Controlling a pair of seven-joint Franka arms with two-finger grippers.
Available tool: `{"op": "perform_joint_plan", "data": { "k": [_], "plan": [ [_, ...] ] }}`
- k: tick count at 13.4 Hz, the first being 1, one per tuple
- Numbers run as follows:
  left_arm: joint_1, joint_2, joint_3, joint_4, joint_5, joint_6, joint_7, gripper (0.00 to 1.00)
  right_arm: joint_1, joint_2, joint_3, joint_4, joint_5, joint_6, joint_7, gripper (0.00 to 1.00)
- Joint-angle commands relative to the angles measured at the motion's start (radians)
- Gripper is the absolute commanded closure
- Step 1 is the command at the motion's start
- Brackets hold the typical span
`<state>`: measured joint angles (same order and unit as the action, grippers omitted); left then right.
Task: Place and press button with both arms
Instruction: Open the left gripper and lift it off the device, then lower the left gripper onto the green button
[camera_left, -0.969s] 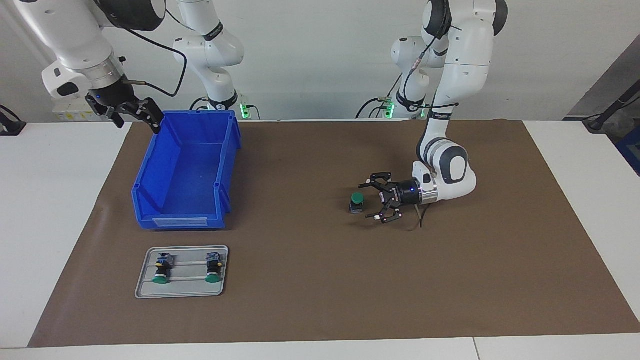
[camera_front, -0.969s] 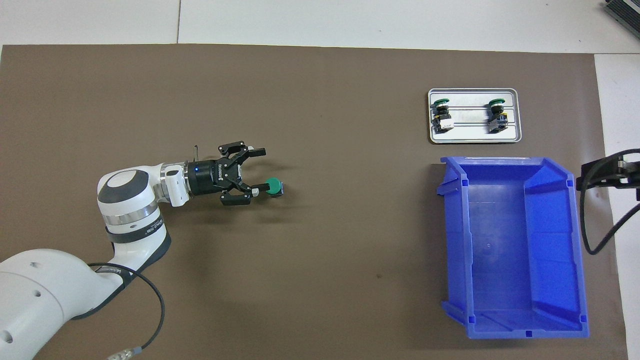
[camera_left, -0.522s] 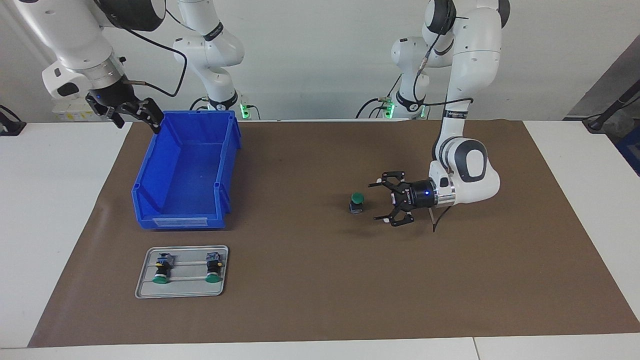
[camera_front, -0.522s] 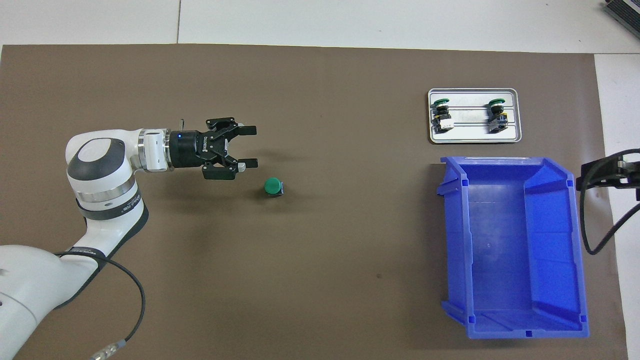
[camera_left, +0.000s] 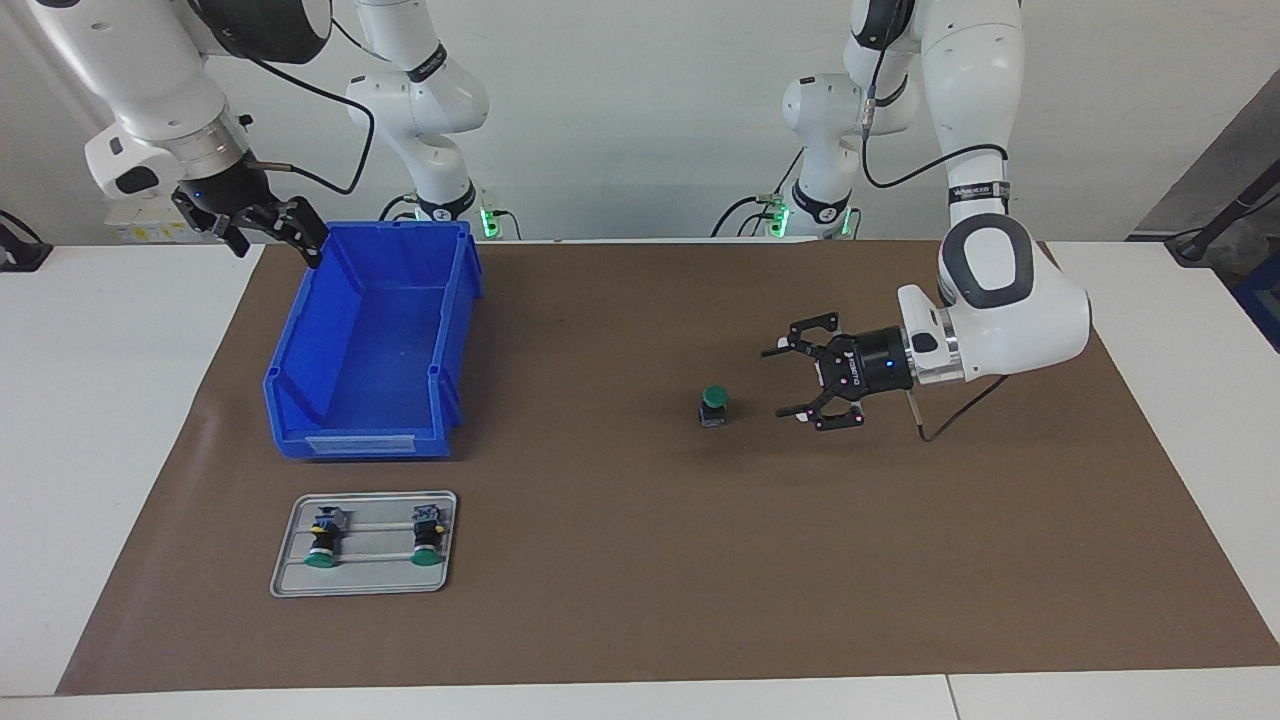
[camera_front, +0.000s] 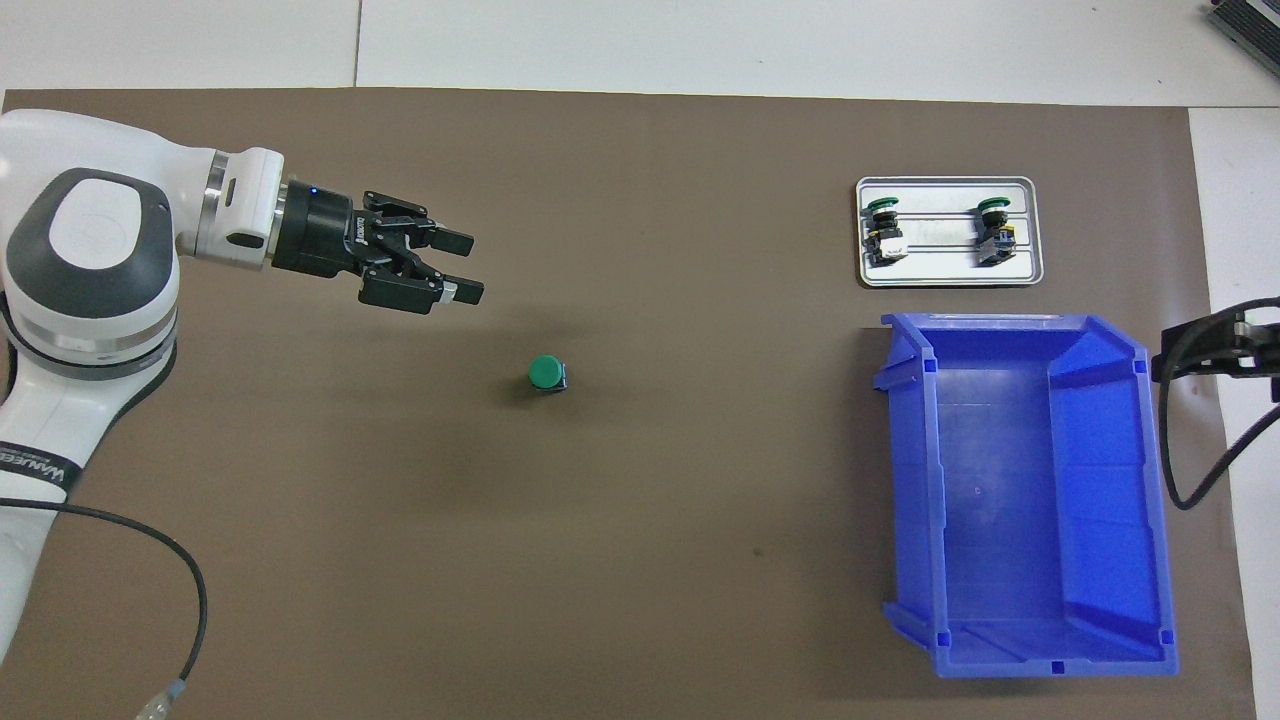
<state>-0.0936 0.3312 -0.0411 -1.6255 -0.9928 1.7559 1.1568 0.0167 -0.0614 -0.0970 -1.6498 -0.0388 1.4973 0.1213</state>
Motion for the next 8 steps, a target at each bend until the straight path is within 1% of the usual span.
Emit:
{"op": "perform_joint_plan", "data": {
  "k": [1, 3, 6, 7, 8],
  "plan": [
    [-0.041, -0.059, 0.004, 0.003, 0.158, 0.037, -0.167, 0.22, -0.007, -0.026, 0.003, -0.03, 0.004, 0.027, -0.019, 0.0],
    [-0.081, -0.098, 0.004, 0.003, 0.287, 0.039, -0.291, 0.23, -0.009, -0.023, 0.003, -0.028, 0.004, 0.075, -0.025, 0.0],
    [-0.123, -0.148, 0.003, -0.011, 0.448, 0.025, -0.493, 0.34, -0.004, -0.02, 0.005, -0.024, 0.005, 0.077, -0.023, 0.0],
    [-0.147, -0.161, 0.004, -0.02, 0.498, 0.027, -0.59, 0.39, -0.006, -0.02, 0.005, -0.024, 0.004, 0.075, -0.028, 0.0],
    [-0.178, -0.162, 0.003, -0.02, 0.582, 0.03, -0.715, 0.42, -0.006, -0.02, 0.005, -0.024, 0.005, 0.072, -0.022, 0.0]
  ]
}}
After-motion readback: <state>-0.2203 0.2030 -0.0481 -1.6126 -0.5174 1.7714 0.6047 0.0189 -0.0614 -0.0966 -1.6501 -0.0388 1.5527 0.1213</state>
